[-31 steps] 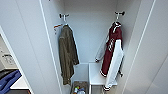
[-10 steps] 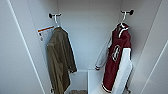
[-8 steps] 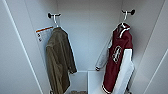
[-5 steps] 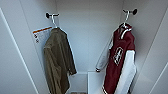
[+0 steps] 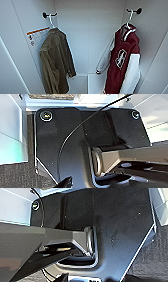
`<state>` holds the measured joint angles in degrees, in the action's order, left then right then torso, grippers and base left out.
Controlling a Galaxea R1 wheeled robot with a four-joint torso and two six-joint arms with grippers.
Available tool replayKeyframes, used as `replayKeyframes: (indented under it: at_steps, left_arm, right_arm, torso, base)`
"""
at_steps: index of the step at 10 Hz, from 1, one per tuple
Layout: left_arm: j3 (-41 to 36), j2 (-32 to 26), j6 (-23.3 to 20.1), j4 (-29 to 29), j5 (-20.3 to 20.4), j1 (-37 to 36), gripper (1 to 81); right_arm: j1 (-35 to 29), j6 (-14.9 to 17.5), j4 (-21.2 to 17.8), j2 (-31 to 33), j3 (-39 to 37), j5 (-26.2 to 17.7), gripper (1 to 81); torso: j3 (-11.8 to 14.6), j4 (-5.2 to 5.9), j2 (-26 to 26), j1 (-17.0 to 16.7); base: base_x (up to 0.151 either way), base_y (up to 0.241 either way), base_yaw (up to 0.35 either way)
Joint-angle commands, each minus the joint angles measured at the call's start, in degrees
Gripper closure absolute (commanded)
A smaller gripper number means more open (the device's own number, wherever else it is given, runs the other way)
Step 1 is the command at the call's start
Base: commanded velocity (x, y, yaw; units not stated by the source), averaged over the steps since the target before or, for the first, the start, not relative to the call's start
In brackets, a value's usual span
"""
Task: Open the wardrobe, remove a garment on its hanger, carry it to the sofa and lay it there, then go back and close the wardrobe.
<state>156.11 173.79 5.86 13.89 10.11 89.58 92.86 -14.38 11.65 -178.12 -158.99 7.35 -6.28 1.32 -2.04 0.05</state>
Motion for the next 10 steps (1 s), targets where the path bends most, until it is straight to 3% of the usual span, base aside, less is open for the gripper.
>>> replayKeyframes:
  at_steps: [1, 3, 4, 6, 7, 9, 10]
  left_arm:
    - [-0.02, -0.10, -0.33, 0.61, -2.72, -1.64, 1.0]
    - [-0.02, -0.19, -0.33, 0.53, -2.72, -1.64, 1.0]
    - [-0.02, -0.63, -0.33, 0.44, -2.46, -1.73, 1.0]
    - [-0.19, -0.90, -0.33, 0.53, -2.55, -2.69, 1.0]
    - [-0.80, -0.98, -0.33, 0.70, -2.72, -3.48, 1.0]
    - [-2.47, -1.59, -0.24, 2.64, -2.81, -4.71, 1.0]
    - [-3.35, -2.21, -0.32, 2.64, -3.16, -5.41, 1.0]
  right_arm:
    - [-1.22, 0.23, 0.56, -0.60, 0.53, -3.22, 1.0]
    - [-1.13, 0.32, 0.65, -0.42, 0.63, -3.22, 1.0]
    - [-1.04, 0.32, 0.74, -0.42, 0.71, -3.22, 1.0]
    - [-0.96, 0.32, 0.74, -0.33, 0.71, -3.22, 1.0]
    - [-0.96, 0.32, 0.74, -0.33, 0.71, -3.22, 1.0]
    - [-0.96, 0.33, 0.74, -0.25, 0.71, -3.22, 1.0]
    - [-0.96, 0.33, 0.74, -0.25, 0.71, -3.22, 1.0]
  torso:
    - [0.00, 0.00, 0.00, -0.02]
    - [0.00, 0.00, 0.00, 0.00]
    - [0.00, -4.79, 0.00, -0.02]
    - [1.40, -6.39, 0.00, -0.02]
    - [1.64, -7.85, 0.00, -0.05]
    - [3.41, -11.81, 0.00, -0.05]
    - [3.82, -12.89, 0.00, -0.05]
  base:
    - [0.000, 0.000, 0.000]
    - [0.000, 0.000, 0.000]
    - [0.000, 0.000, 0.000]
    - [0.000, 0.000, 0.000]
    - [0.000, 0.000, 0.000]
    - [0.000, 0.000, 0.000]
    - [0.000, 0.000, 0.000]
